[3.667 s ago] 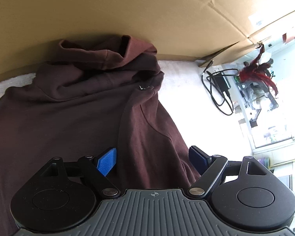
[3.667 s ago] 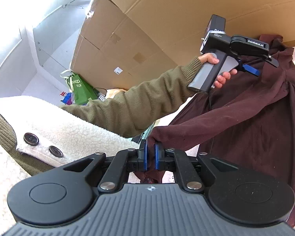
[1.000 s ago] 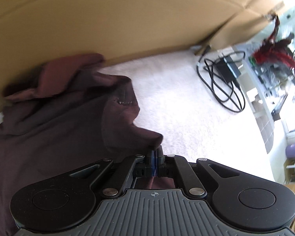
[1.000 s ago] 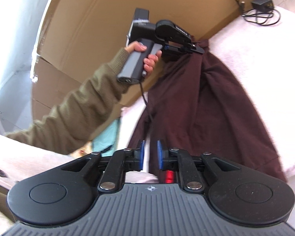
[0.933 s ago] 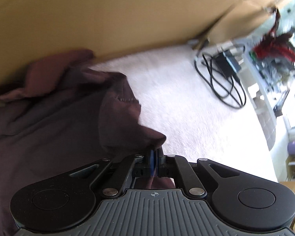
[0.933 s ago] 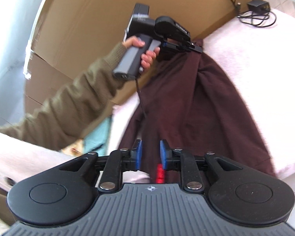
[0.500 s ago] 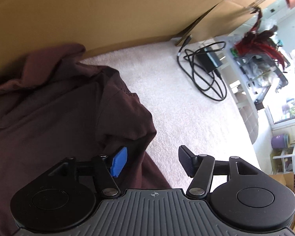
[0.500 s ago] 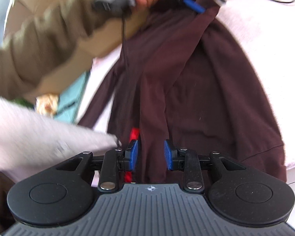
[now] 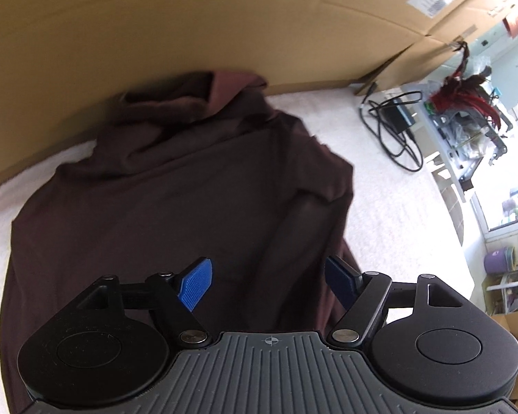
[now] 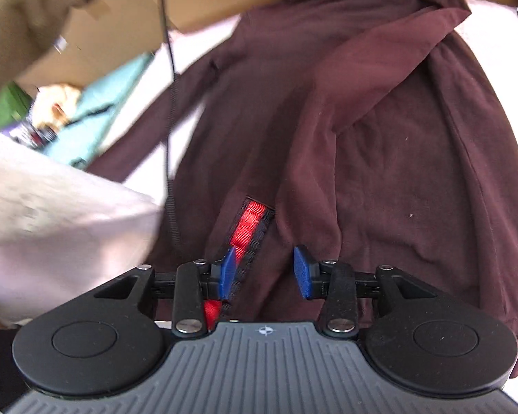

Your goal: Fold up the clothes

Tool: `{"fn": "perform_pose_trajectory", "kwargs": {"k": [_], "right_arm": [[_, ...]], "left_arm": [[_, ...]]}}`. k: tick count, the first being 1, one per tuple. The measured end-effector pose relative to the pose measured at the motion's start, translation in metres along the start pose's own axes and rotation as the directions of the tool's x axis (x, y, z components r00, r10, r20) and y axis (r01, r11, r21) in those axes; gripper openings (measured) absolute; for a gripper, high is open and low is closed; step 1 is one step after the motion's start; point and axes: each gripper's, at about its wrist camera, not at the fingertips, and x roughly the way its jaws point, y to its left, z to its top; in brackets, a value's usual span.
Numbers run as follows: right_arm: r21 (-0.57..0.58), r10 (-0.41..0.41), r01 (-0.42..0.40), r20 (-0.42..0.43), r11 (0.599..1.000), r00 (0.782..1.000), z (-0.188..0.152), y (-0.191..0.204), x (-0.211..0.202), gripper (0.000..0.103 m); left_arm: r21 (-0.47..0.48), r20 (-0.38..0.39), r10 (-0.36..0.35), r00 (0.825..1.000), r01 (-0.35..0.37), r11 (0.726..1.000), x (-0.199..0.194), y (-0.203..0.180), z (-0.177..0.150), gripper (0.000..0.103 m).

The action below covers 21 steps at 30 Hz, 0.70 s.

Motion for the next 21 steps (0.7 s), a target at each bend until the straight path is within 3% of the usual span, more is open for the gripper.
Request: {"fn": "perform_pose_trajectory", "kwargs": {"k": [1,3,7,10,12,14,17,21], "right_arm": [[0.008,0.0,0.0,-0.001,1.0,1.0,0.002,0.0,-0.001,0.005],[0.039,0.026,-0.026,0.012,0.999,1.0,0.005,-0.003,-0.01,0.003],[0.126,0.118,-0.135,0.133,0.983,0.984,0.005,-0.018,-0.065,0.002],[0.19,0.134,-0.182,0.243,0.965,0.961,-0.003,-0.041,-0.113,0.002],[0.241,0.1,-0.169,0.274,0.956,0.956,-0.016,-0.059,-0.134,0.002],[0.3,0.024,-0.106,0.264,0.948,0.964,-0.029,-0.079,-0.145,0.002],[0.423,-0.048,-0.048,0.213,0.905,0.976,-0.055,-0.115,-0.143,0.002],[0.495,-0.038,-0.039,0.145,0.868,0.989,-0.074,-0.135,-0.125,0.002]], "left_arm": [[-0.012,-0.003,0.0,1.0,0.0,1.0,0.0,0.006,-0.002,0.084],[-0.03,-0.002,-0.002,1.0,0.002,1.0,-0.002,0.015,-0.005,0.084],[-0.061,0.011,-0.009,1.0,0.01,0.998,-0.005,0.026,-0.005,0.086],[-0.075,0.015,-0.009,1.0,0.01,0.997,-0.002,0.027,-0.003,0.086],[-0.077,0.008,-0.009,1.0,0.01,0.997,0.002,0.023,0.0,0.086],[-0.067,-0.006,-0.007,1.0,0.007,0.998,0.009,0.016,0.003,0.086],[-0.046,-0.028,-0.003,1.0,0.002,0.999,0.02,0.003,0.007,0.086],[-0.016,-0.048,0.003,0.999,-0.004,1.0,0.032,-0.015,0.009,0.086]]}}
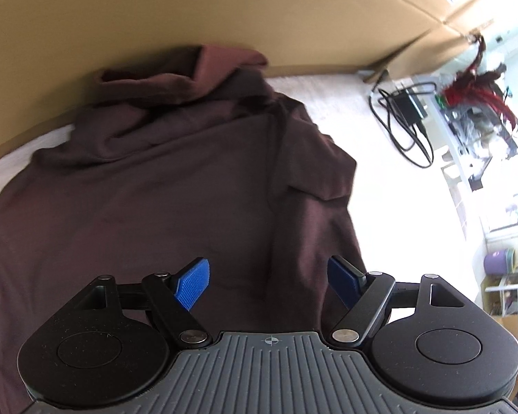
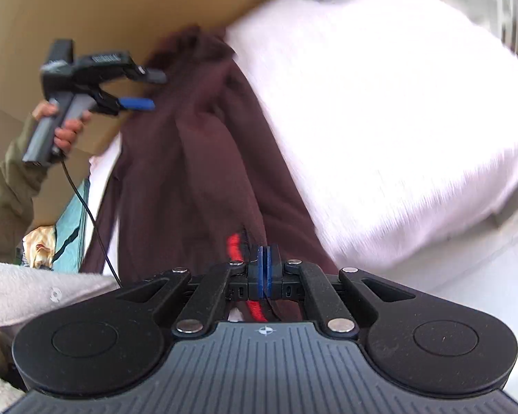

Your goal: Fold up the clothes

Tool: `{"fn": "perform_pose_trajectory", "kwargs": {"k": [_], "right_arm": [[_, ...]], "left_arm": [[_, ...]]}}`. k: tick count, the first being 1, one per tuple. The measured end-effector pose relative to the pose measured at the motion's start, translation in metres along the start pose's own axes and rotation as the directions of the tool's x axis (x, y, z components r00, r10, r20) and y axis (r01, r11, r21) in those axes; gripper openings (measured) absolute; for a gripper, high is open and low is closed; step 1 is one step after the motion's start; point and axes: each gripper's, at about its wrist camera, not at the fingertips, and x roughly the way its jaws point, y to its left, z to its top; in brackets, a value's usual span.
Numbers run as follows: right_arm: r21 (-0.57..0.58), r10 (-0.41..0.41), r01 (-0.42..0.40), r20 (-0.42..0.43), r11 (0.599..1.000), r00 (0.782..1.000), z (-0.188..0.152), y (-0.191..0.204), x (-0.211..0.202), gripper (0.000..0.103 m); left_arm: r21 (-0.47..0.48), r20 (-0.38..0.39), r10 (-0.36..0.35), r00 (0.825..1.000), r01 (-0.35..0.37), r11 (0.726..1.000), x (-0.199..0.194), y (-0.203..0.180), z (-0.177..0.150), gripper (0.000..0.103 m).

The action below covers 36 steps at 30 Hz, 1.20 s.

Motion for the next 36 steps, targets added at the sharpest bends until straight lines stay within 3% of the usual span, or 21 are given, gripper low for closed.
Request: {"fn": "perform_pose_trajectory", "kwargs": {"k": [4,7,8,9,10,14,17,22,26,27,28,32,36], "right_arm": [[-0.032,-0.037,0.035,-0.056,0.999,0.998,-0.001,0.001,0.016,0.003],[-0.065,-0.066,0.059,-0.107,0.996,0.992,0.004,0.004,0.022,0.009],[-0.079,-0.079,0.069,-0.124,0.994,0.989,0.007,0.005,0.023,0.016],[-0.101,-0.101,0.089,-0.117,0.991,0.988,0.01,0.008,0.021,0.036],[-0.123,-0.112,0.101,-0.087,0.987,0.99,0.014,0.012,0.014,0.047],[-0.204,-0.082,0.09,0.044,0.975,0.996,0.033,0.035,-0.011,0.047],[-0.323,-0.075,0.097,0.078,0.941,0.994,0.039,0.074,0.006,0.047],[-0.549,-0.215,0.239,0.109,0.801,0.97,0.022,0.124,0.057,0.044],[-0.633,-0.301,0.31,0.125,0.709,0.945,0.003,0.13,0.076,0.038],[-0.638,-0.322,0.324,0.123,0.699,0.939,0.002,0.129,0.08,0.021],[-0.636,-0.333,0.322,0.106,0.702,0.937,0.002,0.127,0.083,0.005],[-0.564,-0.277,0.264,0.064,0.782,0.959,0.011,0.119,0.067,0.002],[-0.357,-0.065,0.065,0.014,0.932,0.998,0.029,0.093,0.027,0.002]], "left_arm": [[0.002,-0.008,-0.011,1.0,0.011,1.0,0.003,-0.009,-0.005,0.086],[-0.002,-0.01,-0.021,1.0,0.021,1.0,0.002,-0.011,-0.013,0.086],[-0.003,-0.006,-0.022,1.0,0.022,1.0,-0.001,-0.01,-0.017,0.086],[-0.007,0.0,-0.025,1.0,0.025,1.0,-0.004,-0.01,-0.021,0.086],[-0.014,0.004,-0.032,0.999,0.032,0.999,-0.006,-0.008,-0.025,0.087],[-0.047,0.01,-0.051,0.999,0.051,0.998,-0.01,-0.003,-0.039,0.088],[-0.072,0.005,-0.062,0.998,0.063,0.995,-0.007,0.001,-0.046,0.088],[-0.096,-0.004,-0.077,0.997,0.076,0.992,-0.005,0.005,-0.061,0.088],[-0.099,-0.011,-0.096,0.995,0.095,0.991,-0.004,0.007,-0.075,0.088],[-0.097,-0.012,-0.096,0.995,0.094,0.991,-0.003,0.006,-0.079,0.088],[-0.094,-0.013,-0.096,0.995,0.094,0.991,-0.002,0.006,-0.082,0.088],[-0.074,-0.014,-0.076,0.997,0.075,0.994,0.002,0.007,-0.089,0.088],[-0.08,-0.018,-0.087,0.996,0.086,0.993,0.005,0.011,-0.092,0.088]]}}
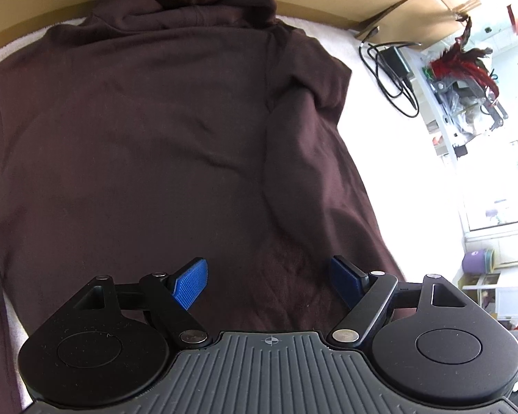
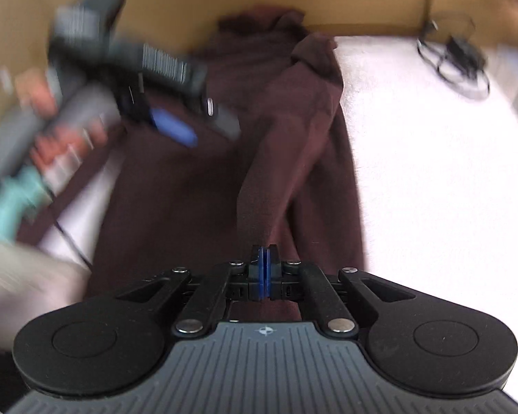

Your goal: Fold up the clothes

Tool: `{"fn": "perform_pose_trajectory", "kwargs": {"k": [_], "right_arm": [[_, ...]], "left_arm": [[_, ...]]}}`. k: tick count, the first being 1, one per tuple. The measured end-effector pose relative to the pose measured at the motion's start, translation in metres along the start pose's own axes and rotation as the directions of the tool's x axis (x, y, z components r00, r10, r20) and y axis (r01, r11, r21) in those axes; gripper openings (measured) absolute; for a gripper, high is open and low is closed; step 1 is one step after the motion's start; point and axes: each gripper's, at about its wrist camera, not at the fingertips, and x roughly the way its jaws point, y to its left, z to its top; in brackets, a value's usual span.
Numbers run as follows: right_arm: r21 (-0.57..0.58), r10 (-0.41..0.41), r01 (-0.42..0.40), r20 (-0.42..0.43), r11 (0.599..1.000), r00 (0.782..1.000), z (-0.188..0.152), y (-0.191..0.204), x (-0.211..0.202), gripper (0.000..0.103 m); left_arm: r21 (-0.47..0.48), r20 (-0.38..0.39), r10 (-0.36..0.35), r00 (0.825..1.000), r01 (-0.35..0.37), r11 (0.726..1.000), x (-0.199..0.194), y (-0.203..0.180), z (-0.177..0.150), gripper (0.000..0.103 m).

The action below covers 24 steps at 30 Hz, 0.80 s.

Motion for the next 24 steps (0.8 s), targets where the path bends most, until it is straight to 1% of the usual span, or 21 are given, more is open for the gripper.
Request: {"fn": "perform_pose_trajectory", "kwargs": {"k": [1,2,3,5,7,8,9,10,11,12,14,16,17,19,21,24], "right_arm": [[0.063,0.033,-0.033,0.015,0.997,0.999,-0.001,-0.014,-0.008,0.002],[0.122,0.039,-0.042,0.022,0.992,0.999,-0.003,-0.028,-0.012,0.002],[0.174,0.028,-0.031,0.019,0.984,0.999,-0.006,-0.043,-0.014,0.002],[0.257,0.028,-0.021,-0.023,0.966,0.999,-0.013,-0.07,-0.009,0.005],[0.294,0.028,-0.014,-0.044,0.956,0.999,-0.021,-0.082,-0.006,0.006],[0.286,0.012,0.001,-0.041,0.958,0.999,-0.023,-0.082,-0.006,0.009],[0.272,-0.007,0.017,-0.037,0.962,0.999,-0.024,-0.081,-0.006,0.017],[0.263,-0.022,0.028,-0.029,0.964,0.999,-0.026,-0.08,-0.009,0.029],[0.257,-0.033,0.036,-0.018,0.966,0.999,-0.029,-0.078,-0.014,0.032],[0.251,-0.044,0.044,-0.006,0.967,0.999,-0.031,-0.077,-0.018,0.035],[0.21,-0.065,0.059,0.023,0.976,0.998,-0.037,-0.065,-0.03,0.035],[0.127,-0.104,0.096,0.053,0.987,0.993,-0.042,-0.051,-0.038,0.046],[0.083,-0.122,0.117,0.068,0.99,0.99,-0.045,-0.044,-0.043,0.048],[0.046,-0.126,0.123,0.069,0.991,0.99,-0.043,-0.035,-0.039,0.051],[0.024,-0.121,0.12,0.063,0.993,0.991,-0.042,-0.029,-0.035,0.052],[0.027,-0.12,0.119,0.06,0.993,0.991,-0.043,-0.028,-0.028,0.056]], "left_arm": [[-0.004,-0.002,-0.003,1.0,0.003,1.0,0.001,0.001,0.001,0.088],[-0.006,-0.005,-0.005,1.0,0.005,1.0,0.003,0.001,0.001,0.088],[-0.008,-0.011,-0.008,1.0,0.008,1.0,0.005,0.001,0.001,0.088],[-0.004,-0.022,-0.012,1.0,0.012,1.0,0.008,-0.001,0.001,0.088],[0.006,-0.029,-0.015,0.999,0.015,1.0,0.012,-0.006,0.002,0.088],[0.012,-0.033,-0.016,0.999,0.016,1.0,0.013,-0.008,0.002,0.088],[0.017,-0.036,-0.017,0.999,0.018,1.0,0.015,-0.01,0.003,0.088],[0.02,-0.035,-0.022,0.999,0.023,1.0,0.016,-0.013,0.003,0.088],[0.024,-0.034,-0.027,0.999,0.028,0.999,0.018,-0.016,0.003,0.088],[0.028,-0.033,-0.032,0.999,0.033,0.999,0.02,-0.019,0.003,0.088],[0.029,-0.033,-0.039,0.999,0.04,0.999,0.023,-0.023,0.002,0.088],[0.03,-0.038,-0.047,0.998,0.048,0.998,0.029,-0.028,0.003,0.088],[0.028,-0.04,-0.051,0.998,0.052,0.998,0.031,-0.03,0.003,0.088],[0.023,-0.041,-0.061,0.997,0.062,0.998,0.034,-0.033,0.004,0.088],[-0.001,-0.043,-0.103,0.994,0.104,0.995,0.035,-0.032,0.004,0.088],[-0.089,-0.054,-0.204,0.978,0.199,0.976,0.035,-0.024,0.003,0.088]]}}
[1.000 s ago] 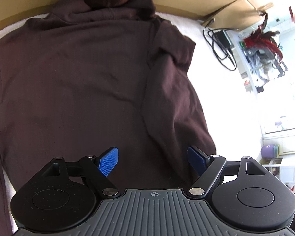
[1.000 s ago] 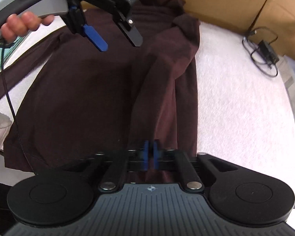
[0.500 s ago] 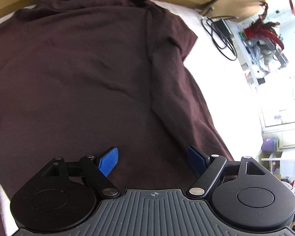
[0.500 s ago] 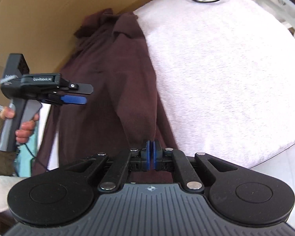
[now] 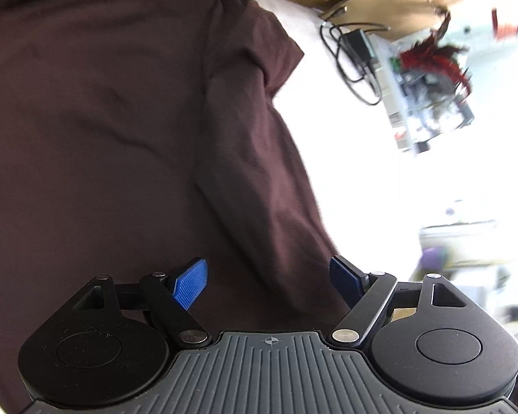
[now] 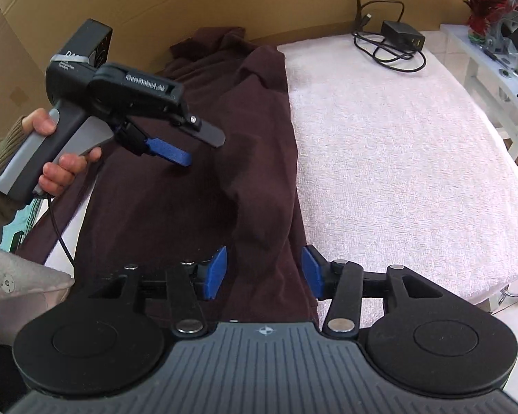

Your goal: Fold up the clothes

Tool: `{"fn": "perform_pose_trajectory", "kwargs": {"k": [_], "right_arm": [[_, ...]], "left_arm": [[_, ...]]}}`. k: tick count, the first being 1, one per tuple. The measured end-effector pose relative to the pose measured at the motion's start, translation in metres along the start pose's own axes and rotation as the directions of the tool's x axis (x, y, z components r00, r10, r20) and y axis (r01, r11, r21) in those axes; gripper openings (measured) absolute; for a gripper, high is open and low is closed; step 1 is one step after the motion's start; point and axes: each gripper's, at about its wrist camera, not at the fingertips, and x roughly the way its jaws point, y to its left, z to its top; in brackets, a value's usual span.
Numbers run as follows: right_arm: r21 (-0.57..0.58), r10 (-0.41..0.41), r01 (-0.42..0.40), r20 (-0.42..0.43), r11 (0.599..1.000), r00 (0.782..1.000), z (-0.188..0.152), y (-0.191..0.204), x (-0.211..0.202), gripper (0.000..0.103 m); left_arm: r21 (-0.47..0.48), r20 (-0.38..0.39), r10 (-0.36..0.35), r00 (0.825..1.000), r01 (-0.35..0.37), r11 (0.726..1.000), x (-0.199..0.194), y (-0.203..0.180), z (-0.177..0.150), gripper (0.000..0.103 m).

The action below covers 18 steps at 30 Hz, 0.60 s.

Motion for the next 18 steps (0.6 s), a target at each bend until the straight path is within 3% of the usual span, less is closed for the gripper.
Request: {"fn": "perform_pose_trajectory", "kwargs": {"k": [3,6,9,13,16,18], "right_arm": [[0.019,0.004,-0.004,-0.001,1.0,1.0,-0.003,0.0,0.0,0.06],[0.024,0.015,-0.015,-0.001,1.0,1.0,-0.003,-0.002,0.002,0.061],[0.026,0.026,-0.026,0.003,0.999,1.0,-0.003,-0.001,0.003,0.063],[0.03,0.033,-0.033,0.006,0.999,0.999,-0.004,-0.003,0.004,0.063],[0.038,0.035,-0.036,0.009,0.999,0.999,-0.005,-0.005,0.003,0.064],[0.046,0.033,-0.033,0.012,0.998,0.999,-0.006,-0.006,0.003,0.064]], "left_arm": [[-0.075,0.006,-0.067,0.998,0.067,0.995,-0.002,0.007,-0.003,0.091],[-0.126,0.02,-0.078,0.997,0.08,0.989,-0.001,0.01,-0.008,0.093],[-0.123,0.062,-0.045,0.997,0.052,0.991,-0.003,0.004,-0.013,0.099],[-0.1,0.111,-0.074,0.991,0.085,0.991,-0.004,-0.007,-0.013,0.102],[-0.05,0.082,-0.04,0.996,0.044,0.998,0.003,-0.018,-0.012,0.102],[-0.073,0.045,-0.049,0.998,0.053,0.996,0.011,-0.016,-0.014,0.102]]}}
